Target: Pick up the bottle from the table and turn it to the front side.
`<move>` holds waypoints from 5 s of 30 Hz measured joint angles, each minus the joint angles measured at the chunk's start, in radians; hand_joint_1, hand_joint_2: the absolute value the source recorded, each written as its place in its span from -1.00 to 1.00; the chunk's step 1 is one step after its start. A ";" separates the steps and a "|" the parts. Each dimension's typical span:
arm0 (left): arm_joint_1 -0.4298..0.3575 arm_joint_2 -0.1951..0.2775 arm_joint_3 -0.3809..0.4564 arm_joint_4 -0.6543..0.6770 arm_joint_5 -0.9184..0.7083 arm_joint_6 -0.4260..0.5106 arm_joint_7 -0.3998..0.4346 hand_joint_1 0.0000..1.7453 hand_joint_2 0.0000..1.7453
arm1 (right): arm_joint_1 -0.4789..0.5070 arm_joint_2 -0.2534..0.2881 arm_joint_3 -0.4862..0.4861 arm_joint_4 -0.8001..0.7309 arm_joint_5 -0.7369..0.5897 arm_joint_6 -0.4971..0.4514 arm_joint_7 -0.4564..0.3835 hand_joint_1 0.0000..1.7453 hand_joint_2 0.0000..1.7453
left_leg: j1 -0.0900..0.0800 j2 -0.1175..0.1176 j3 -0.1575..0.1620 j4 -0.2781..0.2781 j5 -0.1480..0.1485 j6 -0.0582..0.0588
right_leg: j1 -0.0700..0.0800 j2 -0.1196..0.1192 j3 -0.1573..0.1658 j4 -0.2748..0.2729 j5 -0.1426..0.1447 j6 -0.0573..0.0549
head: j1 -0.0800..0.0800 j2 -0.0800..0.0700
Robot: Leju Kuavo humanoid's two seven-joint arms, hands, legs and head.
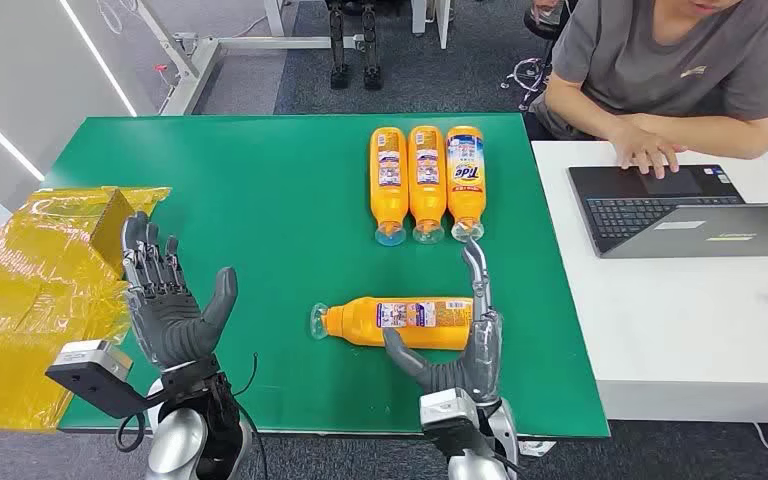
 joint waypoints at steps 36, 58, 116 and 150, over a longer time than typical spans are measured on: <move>-0.146 0.001 0.001 0.081 0.048 -0.064 0.000 -1.00 1.00 | -0.400 -0.177 0.100 0.449 0.439 0.682 0.427 -1.00 1.00 | 0.000 0.000 0.000 0.001 0.000 0.000 | 0.000 0.000 0.000 0.000 0.000 0.000 | 0.000 0.000; -0.163 0.000 0.000 0.119 0.076 -0.049 0.000 -1.00 1.00 | -0.587 -0.285 0.133 0.710 0.402 0.761 0.436 1.00 1.00 | 0.000 0.000 0.003 0.003 0.000 0.000 | 0.000 0.000 0.004 0.000 0.001 0.001 | 0.000 0.000; -0.176 -0.034 -0.112 0.227 0.190 -0.348 0.000 -1.00 1.00 | -0.259 -0.051 -0.099 0.313 0.221 -0.028 -0.013 1.00 1.00 | 0.000 -0.001 0.002 0.002 0.000 0.000 | 0.000 0.000 0.002 0.000 0.001 0.002 | 0.000 0.000; -0.198 -0.036 -0.115 0.293 0.210 -0.322 -0.001 -1.00 1.00 | -0.364 -0.041 0.059 0.386 0.302 0.356 0.086 1.00 1.00 | 0.000 -0.001 0.001 0.002 0.000 0.000 | 0.000 0.000 0.002 0.000 0.001 0.002 | 0.000 0.000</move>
